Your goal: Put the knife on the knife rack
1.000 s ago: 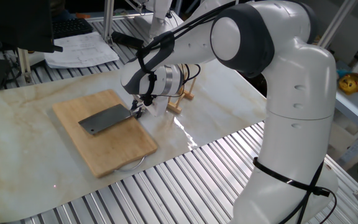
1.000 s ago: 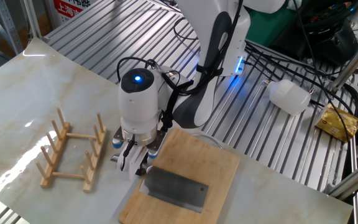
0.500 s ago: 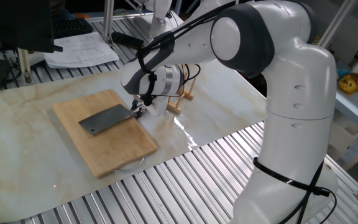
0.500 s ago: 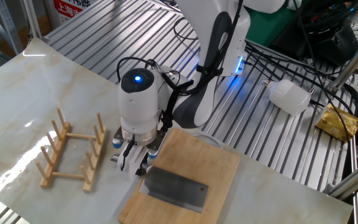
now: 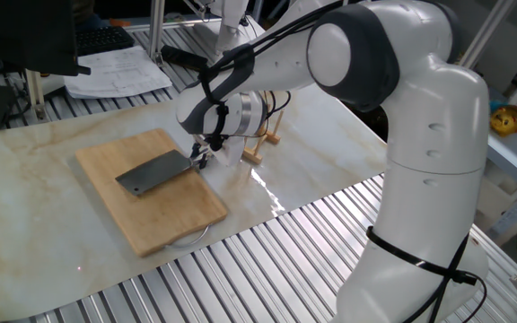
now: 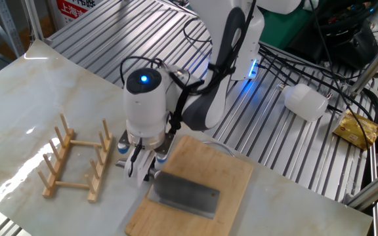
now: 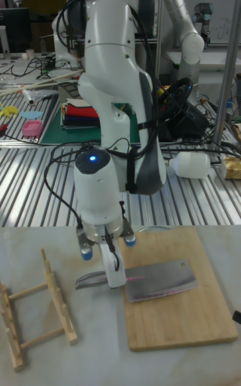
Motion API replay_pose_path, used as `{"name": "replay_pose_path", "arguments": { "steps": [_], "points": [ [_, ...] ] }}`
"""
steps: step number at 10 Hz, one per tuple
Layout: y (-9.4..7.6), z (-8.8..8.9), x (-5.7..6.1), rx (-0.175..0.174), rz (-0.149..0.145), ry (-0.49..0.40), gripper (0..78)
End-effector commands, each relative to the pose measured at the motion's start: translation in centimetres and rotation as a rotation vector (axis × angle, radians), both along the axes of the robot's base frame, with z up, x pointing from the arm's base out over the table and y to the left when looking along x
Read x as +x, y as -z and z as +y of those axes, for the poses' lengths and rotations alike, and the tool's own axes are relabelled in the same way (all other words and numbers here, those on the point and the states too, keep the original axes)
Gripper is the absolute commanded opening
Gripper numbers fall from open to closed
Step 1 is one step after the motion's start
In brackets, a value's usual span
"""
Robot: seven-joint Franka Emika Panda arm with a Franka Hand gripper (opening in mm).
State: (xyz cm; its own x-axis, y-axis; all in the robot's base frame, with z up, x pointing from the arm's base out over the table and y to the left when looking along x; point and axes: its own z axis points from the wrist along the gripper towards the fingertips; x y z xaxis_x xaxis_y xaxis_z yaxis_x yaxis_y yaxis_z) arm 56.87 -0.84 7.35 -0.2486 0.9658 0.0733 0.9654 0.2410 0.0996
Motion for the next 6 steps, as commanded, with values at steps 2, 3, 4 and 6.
{"name": "replay_pose_path", "arguments": {
  "steps": [2,3,4,6],
  "points": [
    [-2.3,-0.9,-0.2,-0.022,0.017,-0.082,1.3],
    [-2.6,-1.0,-0.2,-0.021,0.02,-0.09,1.3],
    [-3.4,-1.2,-0.1,-0.024,0.032,-0.102,1.3],
    [-4.0,-1.4,-0.1,-0.024,0.041,-0.121,1.3]
  ]
}}
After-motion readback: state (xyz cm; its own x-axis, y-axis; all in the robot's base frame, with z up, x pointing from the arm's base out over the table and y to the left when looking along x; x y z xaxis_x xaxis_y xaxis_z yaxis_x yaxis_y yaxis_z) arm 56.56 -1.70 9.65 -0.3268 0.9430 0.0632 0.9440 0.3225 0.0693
